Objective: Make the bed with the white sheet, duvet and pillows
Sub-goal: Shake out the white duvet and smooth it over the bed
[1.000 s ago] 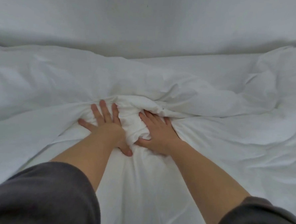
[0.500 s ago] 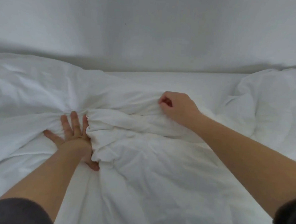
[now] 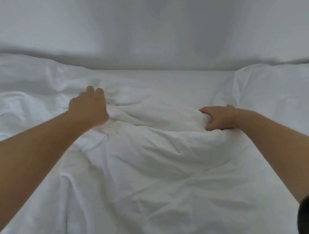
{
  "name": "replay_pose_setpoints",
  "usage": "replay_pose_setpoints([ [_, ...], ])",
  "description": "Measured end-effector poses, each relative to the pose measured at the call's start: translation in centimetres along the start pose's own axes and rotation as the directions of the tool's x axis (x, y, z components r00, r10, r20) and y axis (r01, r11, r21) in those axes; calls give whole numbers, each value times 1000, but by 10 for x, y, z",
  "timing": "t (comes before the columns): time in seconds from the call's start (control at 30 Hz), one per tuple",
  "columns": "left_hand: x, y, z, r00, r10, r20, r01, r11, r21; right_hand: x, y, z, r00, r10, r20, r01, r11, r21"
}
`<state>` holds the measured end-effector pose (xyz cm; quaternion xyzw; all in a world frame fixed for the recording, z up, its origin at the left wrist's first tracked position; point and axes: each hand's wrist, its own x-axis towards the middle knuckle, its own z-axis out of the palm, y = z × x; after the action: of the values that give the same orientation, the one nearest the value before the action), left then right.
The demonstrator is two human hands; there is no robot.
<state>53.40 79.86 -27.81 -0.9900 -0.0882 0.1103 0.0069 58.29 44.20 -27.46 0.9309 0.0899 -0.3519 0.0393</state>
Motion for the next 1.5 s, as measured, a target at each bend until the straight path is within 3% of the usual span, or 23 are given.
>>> replay_pose_setpoints([
  [0.07,8,39,2,979,196,-61,-203,971,-124,2,0,7,996,-2,-88,3,1000,14],
  [0.13,18,66,10,943,318,96,-308,945,-106,8,1,16,989,-1,-150,1,1000,-5],
  [0.2,25,80,14,944,277,178,-275,961,-41,15,0,24,981,13,-194,-20,999,-36],
  [0.3,24,81,18,975,194,104,-202,977,67,14,-7,27,934,17,-356,-99,972,-213],
  [0.37,26,76,9,989,150,-17,-149,989,11,11,-10,13,825,-65,-562,-199,897,-396],
  [0.4,30,72,-3,987,108,-115,-116,991,-64,10,-12,-2,762,-95,-641,-229,886,-404],
  [0.5,59,58,-56,899,-99,-426,-47,947,-318,14,-23,-69,582,43,-812,-153,986,-57],
  [0.57,87,50,-81,834,-217,-508,-59,880,-471,36,-34,-116,480,175,-860,-5,980,197],
  [0.6,101,48,-84,833,-236,-501,-73,850,-521,51,-42,-132,483,189,-855,120,953,278],
  [0.67,123,53,-63,898,-134,-420,-100,866,-491,86,-57,-133,636,125,-762,311,862,401],
  [0.73,137,56,-5,962,-30,-270,-65,940,-335,127,-68,-88,838,122,-532,185,853,487],
  [0.77,139,54,31,976,-17,-217,-37,969,-243,146,-73,-58,873,151,-464,76,898,434],
  [0.83,143,48,90,967,19,-255,-48,993,-107,176,-79,-6,829,141,-541,-35,979,201],
  [0.9,158,46,114,953,18,-303,-47,995,-90,198,-78,9,768,98,-633,-49,994,94],
  [1.03,178,47,110,964,2,-267,-27,996,-89,215,-70,-8,778,69,-624,-47,998,52],
  [1.17,172,47,105,983,5,-186,-22,996,-91,207,-71,-23,858,73,-508,-57,997,46],
  [1.23,178,49,99,993,5,-117,-21,991,-133,193,-76,-31,895,122,-428,-76,989,124],
  [1.37,190,43,95,1000,25,-15,-28,974,-226,147,-142,-4,941,105,-321,-9,958,288],
  [1.5,195,33,85,991,107,76,-77,943,-323,124,-219,50,905,76,-418,1,984,180],
])
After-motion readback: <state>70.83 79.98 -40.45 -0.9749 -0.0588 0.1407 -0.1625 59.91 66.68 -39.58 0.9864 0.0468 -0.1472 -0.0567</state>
